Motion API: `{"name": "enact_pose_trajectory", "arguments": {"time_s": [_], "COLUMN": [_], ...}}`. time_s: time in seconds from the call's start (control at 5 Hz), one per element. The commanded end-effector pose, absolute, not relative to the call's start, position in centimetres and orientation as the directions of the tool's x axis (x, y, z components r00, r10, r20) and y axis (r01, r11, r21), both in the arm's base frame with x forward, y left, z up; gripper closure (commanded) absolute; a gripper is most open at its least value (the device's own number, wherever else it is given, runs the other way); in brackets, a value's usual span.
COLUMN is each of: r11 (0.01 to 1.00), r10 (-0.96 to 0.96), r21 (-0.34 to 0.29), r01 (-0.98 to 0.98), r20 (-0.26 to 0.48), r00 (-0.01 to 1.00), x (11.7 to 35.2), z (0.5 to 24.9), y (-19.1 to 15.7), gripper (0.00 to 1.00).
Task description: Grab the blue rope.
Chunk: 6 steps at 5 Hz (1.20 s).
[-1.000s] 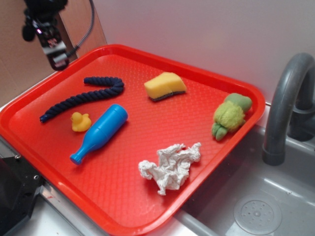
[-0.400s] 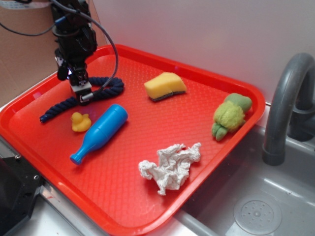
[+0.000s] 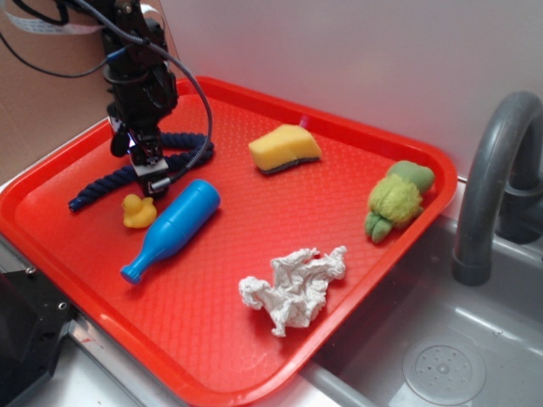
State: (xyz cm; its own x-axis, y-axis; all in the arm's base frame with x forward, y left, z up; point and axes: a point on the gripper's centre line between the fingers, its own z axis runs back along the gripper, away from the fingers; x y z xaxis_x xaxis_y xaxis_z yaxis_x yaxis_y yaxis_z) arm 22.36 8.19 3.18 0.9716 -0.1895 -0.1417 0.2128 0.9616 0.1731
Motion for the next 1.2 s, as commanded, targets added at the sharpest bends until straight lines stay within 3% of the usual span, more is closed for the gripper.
{"name": "enact_pose_trajectory", "arguments": {"time_s": [0.0, 0.6, 1.0], "r11": [0.966, 0.952, 0.945], "r10": [-0.219, -0.255, -0.225], "r21": [0.113, 0.171, 0.251], "r01": [0.231, 0.255, 0.208], "r20": [-0.107, -0.019, 0.04], "r00": [0.97, 0.967, 0.974], "x": [22.3, 22.0, 22.7], "z": [2.5, 4.4, 8.1], "y": [8.7, 9.0, 8.9], "gripper": [1.0, 1.0, 1.0]}}
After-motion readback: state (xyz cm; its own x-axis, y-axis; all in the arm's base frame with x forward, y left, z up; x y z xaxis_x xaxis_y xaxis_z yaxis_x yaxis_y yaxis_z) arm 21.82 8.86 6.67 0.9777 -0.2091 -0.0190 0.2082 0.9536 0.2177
